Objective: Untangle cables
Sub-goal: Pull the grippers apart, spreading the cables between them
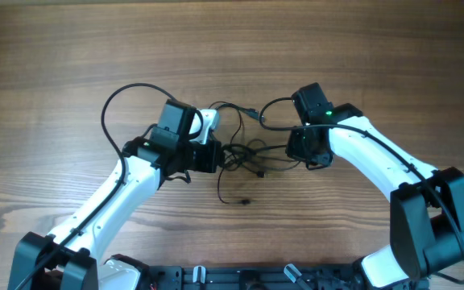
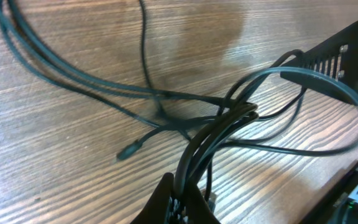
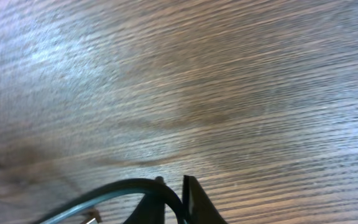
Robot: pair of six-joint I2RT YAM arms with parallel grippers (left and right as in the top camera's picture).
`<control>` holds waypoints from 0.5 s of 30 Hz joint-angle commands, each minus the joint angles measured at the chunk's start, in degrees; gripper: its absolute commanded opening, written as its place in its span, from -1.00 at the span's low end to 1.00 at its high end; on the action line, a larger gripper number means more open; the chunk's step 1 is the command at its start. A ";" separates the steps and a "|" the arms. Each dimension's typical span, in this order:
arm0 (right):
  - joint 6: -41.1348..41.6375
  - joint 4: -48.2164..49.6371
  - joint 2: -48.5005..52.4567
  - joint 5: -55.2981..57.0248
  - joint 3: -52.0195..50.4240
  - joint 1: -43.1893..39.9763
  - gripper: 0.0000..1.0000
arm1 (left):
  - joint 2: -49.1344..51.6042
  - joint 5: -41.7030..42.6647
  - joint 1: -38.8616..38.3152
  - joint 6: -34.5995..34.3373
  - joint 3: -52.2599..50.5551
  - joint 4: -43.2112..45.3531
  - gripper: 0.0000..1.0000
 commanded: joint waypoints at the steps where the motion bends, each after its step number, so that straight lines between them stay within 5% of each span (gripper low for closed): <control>1: 3.43 -0.44 -0.50 8.68 -0.35 -5.29 -0.65 | -1.16 -2.49 4.02 -0.66 -0.37 -2.23 -0.92; 15: 2.84 0.96 -0.50 6.99 -0.35 -10.14 -0.04 | -1.16 -2.49 5.29 -0.66 -0.37 -3.08 -0.92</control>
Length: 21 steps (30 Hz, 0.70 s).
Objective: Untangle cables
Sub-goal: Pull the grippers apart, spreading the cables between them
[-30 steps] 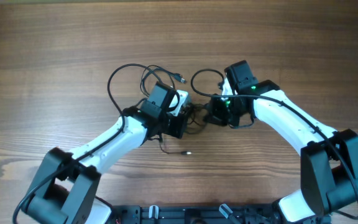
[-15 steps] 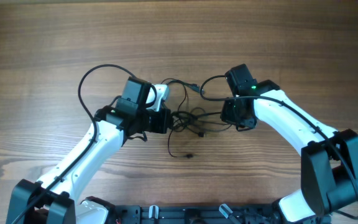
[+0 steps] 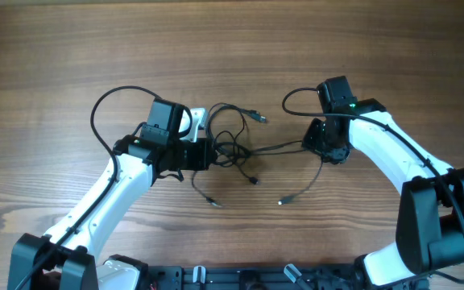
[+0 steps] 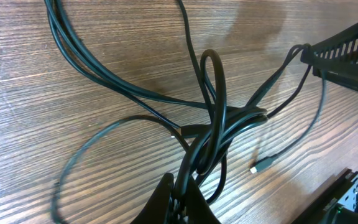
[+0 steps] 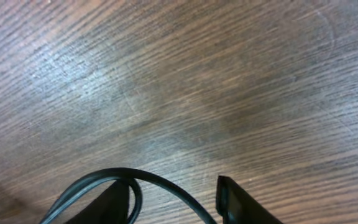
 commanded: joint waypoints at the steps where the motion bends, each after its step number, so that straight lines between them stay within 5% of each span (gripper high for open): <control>1: 1.14 0.55 -0.50 9.44 -0.35 -2.69 -0.04 | -1.16 -4.02 1.68 -0.11 -0.37 -1.31 -0.92; 11: 1.20 0.13 -0.50 12.04 -0.35 -10.19 -0.04 | -1.16 -6.91 2.62 -0.13 -0.37 -2.54 -0.92; 19: -21.20 4.13 -0.50 -30.49 -0.35 -9.92 -0.06 | -1.16 -4.66 2.64 -0.11 -0.37 -1.73 -0.92; 21: -21.20 2.47 -0.50 -35.76 -0.35 -7.76 -0.03 | -1.16 -4.63 2.64 -0.11 -0.37 -1.42 -0.92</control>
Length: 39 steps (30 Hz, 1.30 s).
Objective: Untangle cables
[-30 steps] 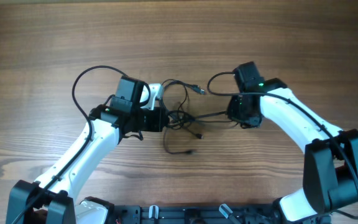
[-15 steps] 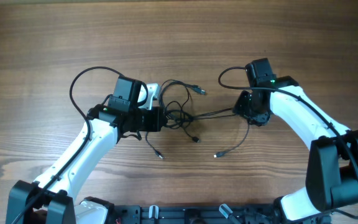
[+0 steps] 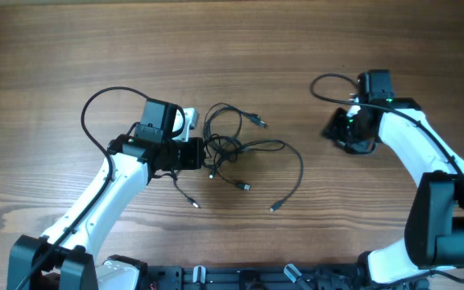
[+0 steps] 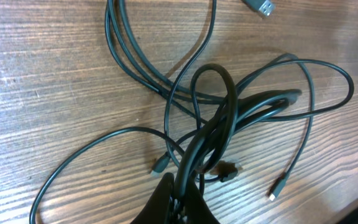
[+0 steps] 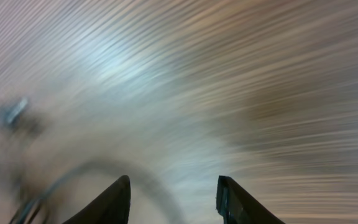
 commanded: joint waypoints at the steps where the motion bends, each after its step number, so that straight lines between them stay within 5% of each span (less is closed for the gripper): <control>1: -7.69 -2.36 -0.50 -21.88 -0.35 4.74 0.00 | -1.05 0.09 0.50 -0.11 -0.31 0.55 -0.92; 11: 12.33 2.21 -0.50 -21.07 -0.35 16.90 0.13 | -1.05 0.09 0.50 -0.13 -0.31 0.48 -0.92; 18: 25.75 8.28 -0.50 -5.07 -0.35 23.41 0.12 | -1.05 0.11 0.50 -0.11 -0.31 0.44 -0.92; 26: 31.19 14.84 -0.50 7.34 -0.35 28.20 0.09 | -1.05 0.11 0.50 -0.11 -0.31 0.31 -0.92; 35: 32.79 15.80 -0.50 6.82 -0.35 29.77 -0.88 | -1.05 0.09 0.50 -0.11 -0.31 0.07 -0.92; 39: 32.15 15.47 -0.50 4.63 -0.35 29.83 -0.91 | -1.03 0.09 0.50 -0.11 -0.31 0.07 -0.92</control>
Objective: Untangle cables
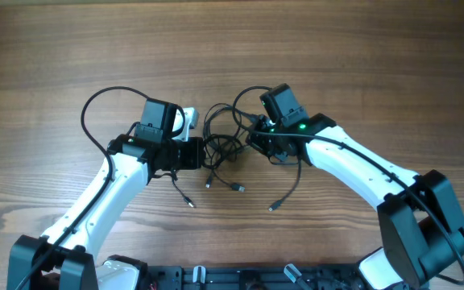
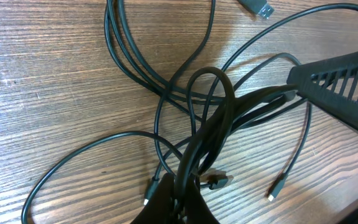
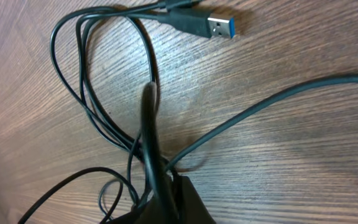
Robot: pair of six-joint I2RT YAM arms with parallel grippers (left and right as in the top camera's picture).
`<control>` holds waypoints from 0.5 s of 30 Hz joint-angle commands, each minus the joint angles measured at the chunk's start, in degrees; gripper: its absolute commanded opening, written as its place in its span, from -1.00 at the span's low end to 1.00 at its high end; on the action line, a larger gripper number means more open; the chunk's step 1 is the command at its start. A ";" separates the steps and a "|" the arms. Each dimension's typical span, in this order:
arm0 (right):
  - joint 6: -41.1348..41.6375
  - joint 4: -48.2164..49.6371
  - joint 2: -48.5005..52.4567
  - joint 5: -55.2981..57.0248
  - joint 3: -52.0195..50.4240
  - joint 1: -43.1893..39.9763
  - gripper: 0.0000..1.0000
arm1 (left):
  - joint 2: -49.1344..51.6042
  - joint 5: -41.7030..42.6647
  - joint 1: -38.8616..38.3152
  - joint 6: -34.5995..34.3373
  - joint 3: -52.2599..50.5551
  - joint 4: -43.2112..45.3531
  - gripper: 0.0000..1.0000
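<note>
A knot of thin black cables point(image 1: 220, 149) lies mid-table, with several loose plug ends trailing toward the front. My left gripper point(image 1: 202, 153) is at the knot's left side, shut on a thick bundle of strands point(image 2: 210, 130). My right gripper point(image 1: 254, 138) is at the knot's right side. In the right wrist view it point(image 3: 166, 196) is shut on one dark strand point(image 3: 149, 124). A blue-tongued USB plug point(image 3: 219, 26) lies just beyond it and also shows as the USB plug point(image 2: 258, 7) in the left wrist view.
One long strand curves out to a plug end point(image 1: 271, 209) at the front right of the knot. The wooden table point(image 1: 55, 48) stretches around both arms. A black rail point(image 1: 232, 278) runs along the front edge.
My right gripper was open and empty far to the right. Now it is back at the knot's right side, shut on a strand. The left gripper has kept its hold and place.
Both grippers were at the knot, each with cable between its fingers. Then the right one was further right with a strand stretched out from the knot. Then it stood open at the far right, the strand lying loose. Now it is shut on the knot again.
</note>
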 commanded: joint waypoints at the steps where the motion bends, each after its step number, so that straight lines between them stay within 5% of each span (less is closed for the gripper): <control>1: -0.44 -0.61 -0.50 -1.03 -0.33 0.22 -0.92 | -1.05 0.09 0.46 -0.11 -0.31 0.00 -0.92; 15: -13.64 -10.58 -0.50 -1.20 -0.33 -17.38 -0.91 | -1.03 0.04 0.46 -0.09 -0.31 -0.42 -0.92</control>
